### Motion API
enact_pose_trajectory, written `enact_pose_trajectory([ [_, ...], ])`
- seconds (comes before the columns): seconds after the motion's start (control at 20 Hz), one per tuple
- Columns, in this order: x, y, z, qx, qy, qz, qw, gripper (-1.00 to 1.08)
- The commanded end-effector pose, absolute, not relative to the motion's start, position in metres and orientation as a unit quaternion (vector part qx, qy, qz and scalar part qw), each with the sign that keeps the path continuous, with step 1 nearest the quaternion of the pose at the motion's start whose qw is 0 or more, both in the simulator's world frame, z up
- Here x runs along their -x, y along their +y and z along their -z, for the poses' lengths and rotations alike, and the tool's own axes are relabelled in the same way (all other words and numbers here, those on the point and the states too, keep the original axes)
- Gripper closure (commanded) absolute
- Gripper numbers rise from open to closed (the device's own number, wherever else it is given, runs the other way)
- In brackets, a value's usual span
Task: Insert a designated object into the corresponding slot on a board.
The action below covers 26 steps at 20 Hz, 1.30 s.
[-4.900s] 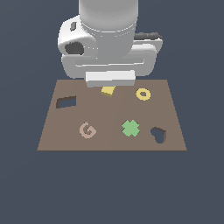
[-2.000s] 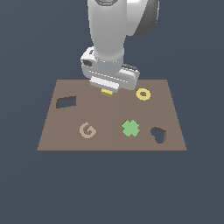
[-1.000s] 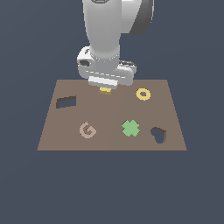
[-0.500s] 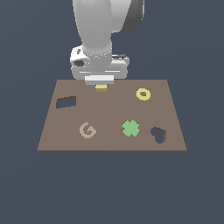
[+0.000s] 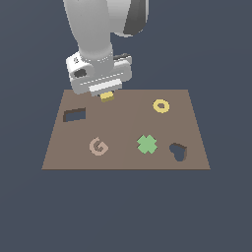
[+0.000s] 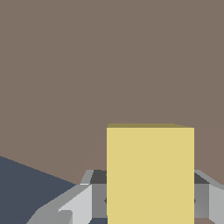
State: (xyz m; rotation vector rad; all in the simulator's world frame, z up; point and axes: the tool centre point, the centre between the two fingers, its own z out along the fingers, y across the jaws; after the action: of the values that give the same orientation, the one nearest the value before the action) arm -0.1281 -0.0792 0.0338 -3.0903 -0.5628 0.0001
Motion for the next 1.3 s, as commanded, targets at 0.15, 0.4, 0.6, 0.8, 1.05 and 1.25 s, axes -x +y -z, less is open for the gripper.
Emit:
enact_pose_trajectory([
  [0.15, 0.126, -0.100, -0.035, 0.962, -0.272, 0.000, 0.000, 1.08],
  [0.4, 0.122, -0.118, -0.036, 0.936, -0.353, 0.000, 0.000, 1.08],
  [0.6, 0.115, -0.132, -0.037, 0.909, -0.418, 0.000, 0.000, 1.08],
  [0.8, 0.107, -0.145, -0.037, 0.877, -0.481, 0.000, 0.000, 1.08],
  [1.05, 0.093, -0.160, -0.038, 0.829, -0.559, 0.000, 0.000, 1.08],
  [1.25, 0.080, -0.169, -0.039, 0.787, -0.616, 0.000, 0.000, 1.08],
])
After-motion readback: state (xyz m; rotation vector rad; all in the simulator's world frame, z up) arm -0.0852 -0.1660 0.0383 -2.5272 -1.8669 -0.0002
